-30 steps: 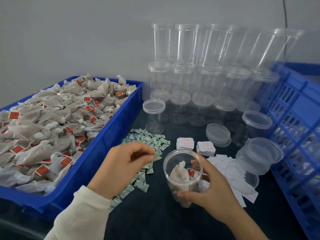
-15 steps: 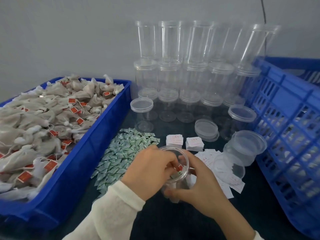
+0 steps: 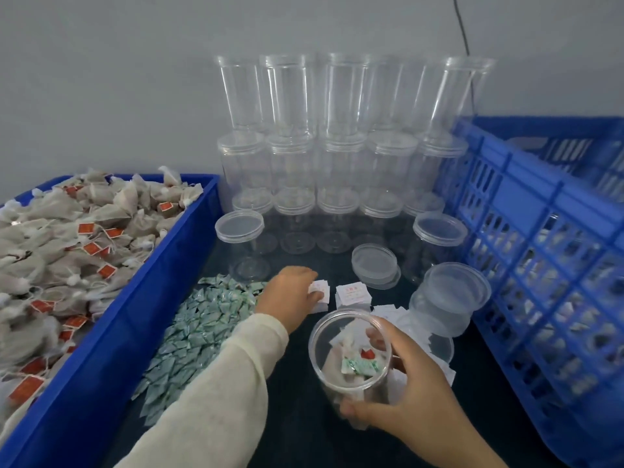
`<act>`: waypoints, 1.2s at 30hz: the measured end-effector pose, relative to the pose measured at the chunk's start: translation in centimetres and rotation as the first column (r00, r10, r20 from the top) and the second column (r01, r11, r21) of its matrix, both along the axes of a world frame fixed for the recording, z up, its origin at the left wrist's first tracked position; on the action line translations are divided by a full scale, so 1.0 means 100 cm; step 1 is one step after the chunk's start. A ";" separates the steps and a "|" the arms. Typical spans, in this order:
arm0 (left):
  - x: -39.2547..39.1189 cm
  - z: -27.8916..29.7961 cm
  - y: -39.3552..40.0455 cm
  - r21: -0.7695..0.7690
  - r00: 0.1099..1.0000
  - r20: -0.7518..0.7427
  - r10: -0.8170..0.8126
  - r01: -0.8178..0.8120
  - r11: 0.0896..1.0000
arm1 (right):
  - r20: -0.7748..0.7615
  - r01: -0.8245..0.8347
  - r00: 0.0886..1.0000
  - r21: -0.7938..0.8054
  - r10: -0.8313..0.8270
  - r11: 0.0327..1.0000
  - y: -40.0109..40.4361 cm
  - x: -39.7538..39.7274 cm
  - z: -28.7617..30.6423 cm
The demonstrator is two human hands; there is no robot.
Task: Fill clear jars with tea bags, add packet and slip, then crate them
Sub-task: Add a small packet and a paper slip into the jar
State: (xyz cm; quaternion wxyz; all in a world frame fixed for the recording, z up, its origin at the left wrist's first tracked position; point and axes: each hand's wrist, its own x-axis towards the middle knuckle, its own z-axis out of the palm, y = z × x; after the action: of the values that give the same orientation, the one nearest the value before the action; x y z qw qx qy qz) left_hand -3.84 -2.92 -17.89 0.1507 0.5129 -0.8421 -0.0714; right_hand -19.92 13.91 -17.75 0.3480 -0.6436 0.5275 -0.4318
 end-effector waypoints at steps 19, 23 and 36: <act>-0.009 -0.028 -0.006 0.023 0.959 0.282 -0.043 0.038 0.999 | 0.113 -0.006 0.994 0.058 -0.001 0.998 -0.002 -0.016 -0.009; -0.011 -0.024 -0.006 0.008 0.944 0.331 -0.006 0.003 1.000 | 0.123 0.012 0.992 0.062 -0.020 0.998 0.001 -0.016 -0.008; -0.005 -0.006 -0.010 0.125 0.981 0.189 -0.029 0.005 0.992 | 0.064 0.035 0.997 0.089 -0.041 0.995 0.006 -0.016 -0.004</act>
State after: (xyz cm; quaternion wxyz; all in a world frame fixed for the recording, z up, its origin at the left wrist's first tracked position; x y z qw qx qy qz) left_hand -4.34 -3.93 -18.45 0.0365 0.5184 -0.8511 -0.0753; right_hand -21.54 14.49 -18.12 0.3848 -0.6031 0.5464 -0.4356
